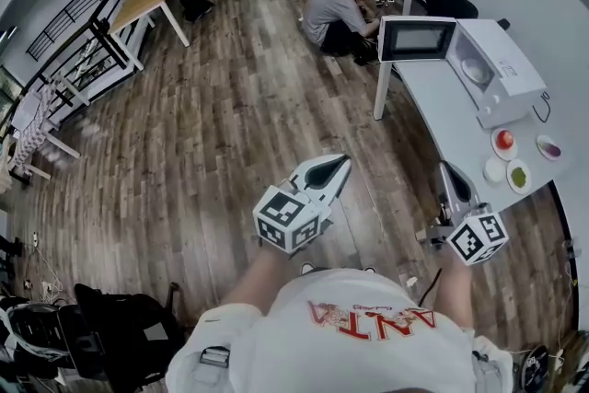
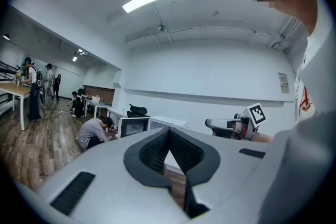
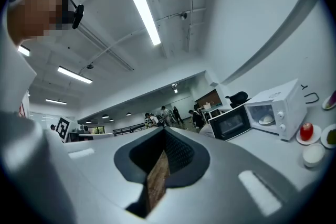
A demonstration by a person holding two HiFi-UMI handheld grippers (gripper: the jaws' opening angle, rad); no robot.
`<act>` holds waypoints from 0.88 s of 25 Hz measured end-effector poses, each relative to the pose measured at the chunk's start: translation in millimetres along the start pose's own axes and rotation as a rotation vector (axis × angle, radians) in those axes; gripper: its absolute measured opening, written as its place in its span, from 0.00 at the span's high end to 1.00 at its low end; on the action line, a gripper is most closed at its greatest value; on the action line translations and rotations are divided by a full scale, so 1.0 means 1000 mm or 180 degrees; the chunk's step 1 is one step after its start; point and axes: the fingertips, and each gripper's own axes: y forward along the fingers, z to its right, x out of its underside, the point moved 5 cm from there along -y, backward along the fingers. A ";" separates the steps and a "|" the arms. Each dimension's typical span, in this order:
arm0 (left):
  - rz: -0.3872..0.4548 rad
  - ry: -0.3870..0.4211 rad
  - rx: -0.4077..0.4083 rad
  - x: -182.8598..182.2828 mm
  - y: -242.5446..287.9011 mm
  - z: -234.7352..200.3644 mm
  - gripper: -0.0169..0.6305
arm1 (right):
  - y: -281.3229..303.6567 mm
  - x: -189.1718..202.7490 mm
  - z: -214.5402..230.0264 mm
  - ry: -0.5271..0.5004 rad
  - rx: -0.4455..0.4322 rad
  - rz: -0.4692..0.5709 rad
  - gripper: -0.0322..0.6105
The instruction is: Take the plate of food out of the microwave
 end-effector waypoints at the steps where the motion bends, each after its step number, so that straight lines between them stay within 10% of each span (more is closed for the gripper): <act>1: -0.0010 0.0009 0.0014 0.000 0.006 0.005 0.96 | -0.006 -0.001 0.006 0.0027 -0.0012 0.0005 0.95; 22: -0.0146 -0.0060 0.0462 0.018 0.140 0.027 0.96 | -0.048 -0.002 0.120 0.0173 0.0513 -0.0144 0.95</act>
